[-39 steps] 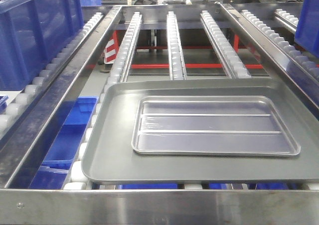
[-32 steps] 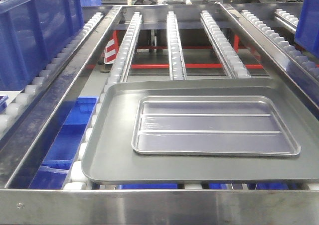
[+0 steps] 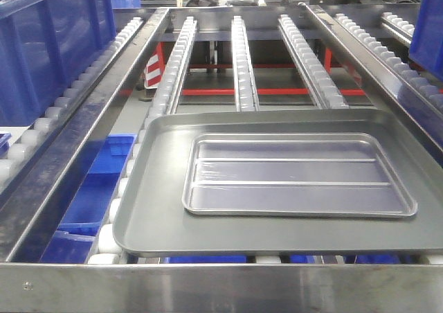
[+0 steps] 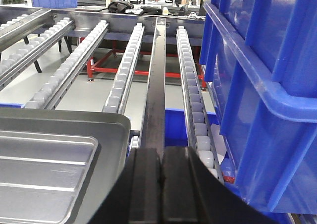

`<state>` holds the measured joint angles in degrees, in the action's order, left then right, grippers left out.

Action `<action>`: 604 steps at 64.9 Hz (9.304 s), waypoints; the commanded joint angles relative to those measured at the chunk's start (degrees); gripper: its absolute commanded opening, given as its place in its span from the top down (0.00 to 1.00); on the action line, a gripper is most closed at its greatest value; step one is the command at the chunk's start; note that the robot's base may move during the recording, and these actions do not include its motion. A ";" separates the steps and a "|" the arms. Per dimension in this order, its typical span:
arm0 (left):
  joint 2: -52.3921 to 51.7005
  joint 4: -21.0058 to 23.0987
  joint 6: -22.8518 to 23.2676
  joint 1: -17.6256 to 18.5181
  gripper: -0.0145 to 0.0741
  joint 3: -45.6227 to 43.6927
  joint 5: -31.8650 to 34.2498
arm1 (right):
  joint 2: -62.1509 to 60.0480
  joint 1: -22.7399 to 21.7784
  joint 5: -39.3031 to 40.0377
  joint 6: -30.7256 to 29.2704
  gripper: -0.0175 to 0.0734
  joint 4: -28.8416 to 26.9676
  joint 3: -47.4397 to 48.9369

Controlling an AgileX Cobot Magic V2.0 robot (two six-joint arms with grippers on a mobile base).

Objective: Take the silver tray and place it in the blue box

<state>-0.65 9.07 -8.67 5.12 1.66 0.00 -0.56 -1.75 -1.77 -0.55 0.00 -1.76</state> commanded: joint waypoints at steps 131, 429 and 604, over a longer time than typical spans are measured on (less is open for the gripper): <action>103.80 -15.98 40.24 39.82 0.47 -91.01 -51.27 | 84.52 16.52 -41.99 16.20 0.34 2.34 64.18; 83.14 -27.37 48.54 48.64 0.95 -91.15 -74.33 | 67.31 24.88 -62.57 21.53 0.75 6.73 77.56; 83.14 -26.53 48.54 48.64 0.95 -91.15 -74.33 | 67.31 24.88 -63.40 21.53 0.75 6.73 77.56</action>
<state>84.28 -15.15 41.54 53.57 -88.07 -68.67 68.26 23.29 -68.10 21.83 3.42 73.41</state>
